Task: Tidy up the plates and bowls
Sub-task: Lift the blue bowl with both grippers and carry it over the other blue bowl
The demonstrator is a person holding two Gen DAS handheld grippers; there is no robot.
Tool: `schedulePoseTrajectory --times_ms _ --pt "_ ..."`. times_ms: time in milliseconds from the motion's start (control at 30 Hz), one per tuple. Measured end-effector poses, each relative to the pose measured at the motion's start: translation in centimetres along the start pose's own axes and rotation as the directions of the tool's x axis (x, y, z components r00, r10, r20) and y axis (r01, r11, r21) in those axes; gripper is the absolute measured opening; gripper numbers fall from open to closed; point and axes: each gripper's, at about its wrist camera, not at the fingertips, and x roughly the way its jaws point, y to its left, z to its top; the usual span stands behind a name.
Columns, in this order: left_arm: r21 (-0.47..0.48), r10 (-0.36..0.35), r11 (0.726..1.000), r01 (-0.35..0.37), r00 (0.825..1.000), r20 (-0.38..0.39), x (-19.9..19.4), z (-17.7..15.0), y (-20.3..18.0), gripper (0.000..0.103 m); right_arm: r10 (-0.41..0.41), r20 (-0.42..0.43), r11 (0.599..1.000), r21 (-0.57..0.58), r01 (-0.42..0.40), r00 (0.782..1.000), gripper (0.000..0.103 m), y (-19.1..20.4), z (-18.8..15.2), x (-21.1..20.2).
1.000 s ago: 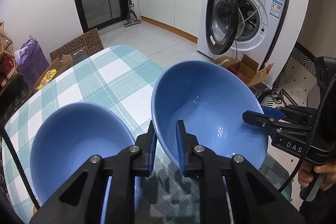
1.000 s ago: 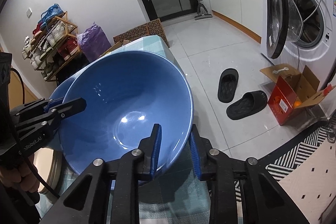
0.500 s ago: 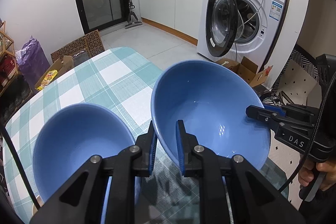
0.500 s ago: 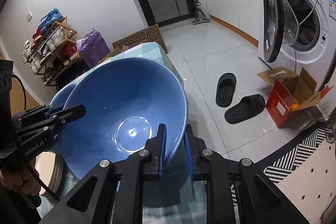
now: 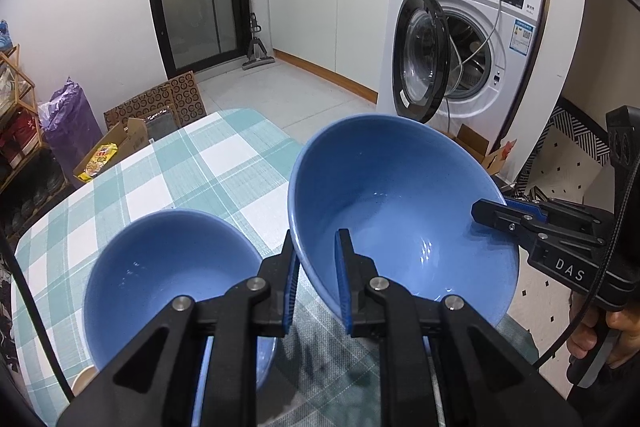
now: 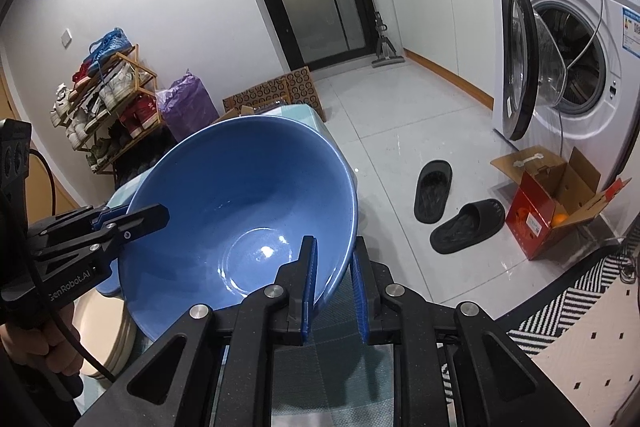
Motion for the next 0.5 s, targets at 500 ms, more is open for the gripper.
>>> schedulePoseTrajectory --times_ms 500 --pt "-0.039 0.014 0.999 -0.011 0.997 0.073 -3.1 -0.5 1.9 0.015 0.041 0.105 0.998 -0.044 -0.036 0.994 0.017 3.0 0.8 -3.2"
